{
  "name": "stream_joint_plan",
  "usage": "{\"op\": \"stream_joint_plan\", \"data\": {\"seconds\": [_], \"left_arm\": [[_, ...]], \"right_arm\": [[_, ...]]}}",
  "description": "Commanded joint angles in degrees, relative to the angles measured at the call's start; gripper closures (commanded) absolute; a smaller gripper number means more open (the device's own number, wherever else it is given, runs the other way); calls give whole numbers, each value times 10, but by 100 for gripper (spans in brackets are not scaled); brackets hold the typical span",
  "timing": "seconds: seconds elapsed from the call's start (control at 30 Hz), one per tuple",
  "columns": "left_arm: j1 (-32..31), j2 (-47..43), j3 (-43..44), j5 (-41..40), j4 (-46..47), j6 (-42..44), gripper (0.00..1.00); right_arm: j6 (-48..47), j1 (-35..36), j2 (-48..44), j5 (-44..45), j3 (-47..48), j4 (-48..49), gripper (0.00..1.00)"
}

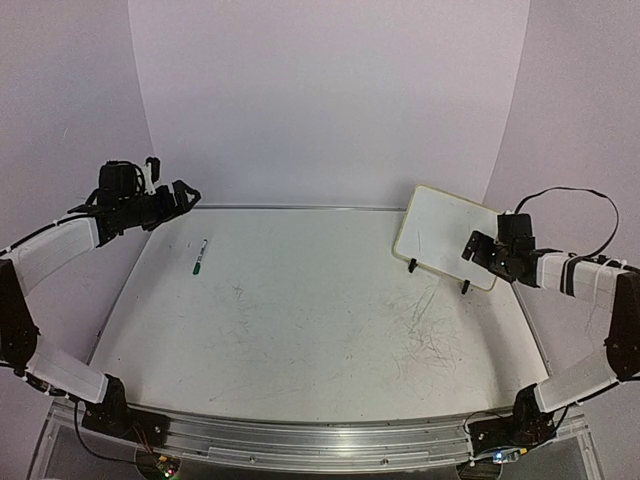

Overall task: Write a sentence on the whiteboard
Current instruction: Move the whiteboard to the center of the board.

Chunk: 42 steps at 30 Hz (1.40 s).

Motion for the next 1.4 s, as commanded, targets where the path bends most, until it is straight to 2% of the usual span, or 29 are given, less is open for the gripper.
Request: {"op": "stream_joint_plan", "data": {"seconds": [0.0, 0.23, 0.43, 0.7, 1.37], "left_arm": [[1, -15, -4, 12, 10, 25, 1], [1, -35, -19, 2, 9, 37, 1], [1, -56, -30, -4, 9, 41, 1], [0, -65, -34, 7, 10, 39, 1], [0, -72, -35, 28, 10, 32, 1]], "right_arm": [[36, -6, 23, -29, -4, -19, 2], [57, -10, 82, -31, -8, -33, 3], [45, -11, 134, -35, 18, -34, 32], [52, -11, 167, -7, 34, -37, 61], [59, -11, 246, 30, 91, -32, 79]]}}
